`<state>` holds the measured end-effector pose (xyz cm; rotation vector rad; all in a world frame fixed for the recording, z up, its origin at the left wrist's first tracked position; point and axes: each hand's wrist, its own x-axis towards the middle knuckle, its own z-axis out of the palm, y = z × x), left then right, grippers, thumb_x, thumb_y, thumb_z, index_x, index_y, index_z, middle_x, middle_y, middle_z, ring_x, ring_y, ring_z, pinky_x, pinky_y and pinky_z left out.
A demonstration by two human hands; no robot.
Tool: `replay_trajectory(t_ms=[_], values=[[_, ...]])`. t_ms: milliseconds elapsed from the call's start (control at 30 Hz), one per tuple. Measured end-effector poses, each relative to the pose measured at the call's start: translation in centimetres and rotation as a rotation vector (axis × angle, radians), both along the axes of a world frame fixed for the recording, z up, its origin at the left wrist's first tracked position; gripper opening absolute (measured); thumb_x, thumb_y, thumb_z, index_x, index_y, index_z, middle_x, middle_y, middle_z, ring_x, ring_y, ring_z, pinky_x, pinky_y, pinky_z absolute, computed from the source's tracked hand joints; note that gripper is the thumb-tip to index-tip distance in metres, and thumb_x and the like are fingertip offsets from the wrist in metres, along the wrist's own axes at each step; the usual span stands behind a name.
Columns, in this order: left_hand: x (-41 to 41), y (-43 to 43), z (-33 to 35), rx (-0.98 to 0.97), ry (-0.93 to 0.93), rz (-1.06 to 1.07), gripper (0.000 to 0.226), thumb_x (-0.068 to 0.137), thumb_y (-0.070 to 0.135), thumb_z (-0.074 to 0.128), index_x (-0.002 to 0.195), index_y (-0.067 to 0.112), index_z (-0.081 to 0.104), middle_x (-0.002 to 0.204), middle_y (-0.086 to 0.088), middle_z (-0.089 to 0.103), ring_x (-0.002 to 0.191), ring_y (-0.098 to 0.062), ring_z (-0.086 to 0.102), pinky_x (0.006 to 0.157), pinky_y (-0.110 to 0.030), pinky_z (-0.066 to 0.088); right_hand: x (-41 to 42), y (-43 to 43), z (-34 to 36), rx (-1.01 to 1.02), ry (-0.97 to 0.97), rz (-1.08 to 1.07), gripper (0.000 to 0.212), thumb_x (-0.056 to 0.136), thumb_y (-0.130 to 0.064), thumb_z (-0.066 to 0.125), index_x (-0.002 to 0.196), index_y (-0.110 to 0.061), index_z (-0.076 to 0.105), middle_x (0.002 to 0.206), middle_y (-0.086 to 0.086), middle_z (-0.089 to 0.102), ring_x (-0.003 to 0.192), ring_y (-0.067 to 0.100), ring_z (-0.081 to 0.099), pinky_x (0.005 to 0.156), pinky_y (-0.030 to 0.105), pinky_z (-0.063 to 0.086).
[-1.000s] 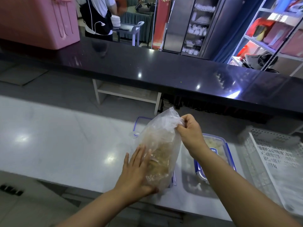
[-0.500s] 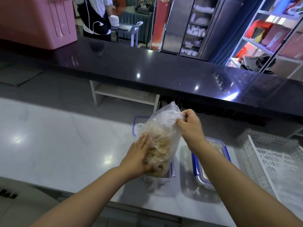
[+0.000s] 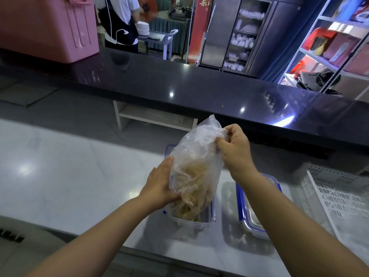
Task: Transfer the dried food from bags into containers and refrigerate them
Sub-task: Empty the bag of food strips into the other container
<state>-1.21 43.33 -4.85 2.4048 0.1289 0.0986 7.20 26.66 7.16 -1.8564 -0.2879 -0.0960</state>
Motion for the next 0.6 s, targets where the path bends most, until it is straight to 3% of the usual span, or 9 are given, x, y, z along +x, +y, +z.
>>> replay_trajectory(t_ms=[167, 300, 433, 500, 600], values=[[0.4, -0.1, 0.8, 0.015, 0.058, 0.017, 0.112, 0.063, 0.053, 0.076, 0.149, 0.024, 0.01, 0.152, 0.003, 0.026, 0.136, -0.023, 0.029, 0.115, -0.041, 0.023, 0.6, -0.1, -0.9, -0.072, -0.033, -0.003, 0.015, 0.085, -0.002, 0.057, 0.091, -0.012, 0.049, 0.081, -0.002, 0.05, 0.07, 0.01, 0.048, 0.062, 0.022, 0.046], [0.2, 0.6, -0.6, -0.031, 0.157, 0.01, 0.105, 0.066, 0.041, 0.077, 0.149, 0.027, 0.014, 0.147, 0.006, 0.037, 0.131, -0.021, 0.04, 0.106, -0.034, 0.038, 0.3, -1.2, -4.6, -0.164, 0.017, 0.024, 0.045, 0.084, -0.003, 0.057, 0.123, -0.024, 0.045, 0.112, -0.005, 0.053, 0.097, 0.014, 0.054, 0.083, 0.028, 0.048], [-0.1, 0.7, -0.7, -0.048, 0.162, 0.021, 0.094, 0.073, 0.026, 0.075, 0.149, 0.021, 0.02, 0.151, 0.004, 0.032, 0.137, -0.016, 0.033, 0.107, -0.025, 0.03, 0.4, -1.9, -8.2, -0.459, 0.066, 0.069, 0.037, 0.084, -0.013, 0.062, 0.12, -0.021, 0.057, 0.122, 0.001, 0.051, 0.118, 0.024, 0.044, 0.098, 0.039, 0.041], [-0.3, 0.6, -0.6, -0.047, 0.109, 0.033, 0.083, 0.073, 0.023, 0.074, 0.144, 0.023, 0.03, 0.143, 0.004, 0.043, 0.131, -0.017, 0.041, 0.102, -0.024, 0.035, -0.3, -1.8, -8.9, -0.467, 0.192, 0.15, 0.043, 0.086, -0.017, 0.063, 0.128, -0.016, 0.052, 0.136, -0.002, 0.039, 0.128, 0.021, 0.033, 0.107, 0.039, 0.035], [-0.5, 0.4, -0.1, -0.122, 0.03, 0.068, 0.066, 0.074, 0.025, 0.072, 0.13, 0.032, 0.039, 0.117, 0.01, 0.059, 0.106, -0.014, 0.058, 0.084, -0.024, 0.049, -1.7, -1.4, -9.2, -0.411, 0.238, 0.27, 0.048, 0.085, -0.013, 0.063, 0.13, -0.02, 0.049, 0.139, -0.005, 0.036, 0.125, 0.016, 0.037, 0.106, 0.037, 0.039]])
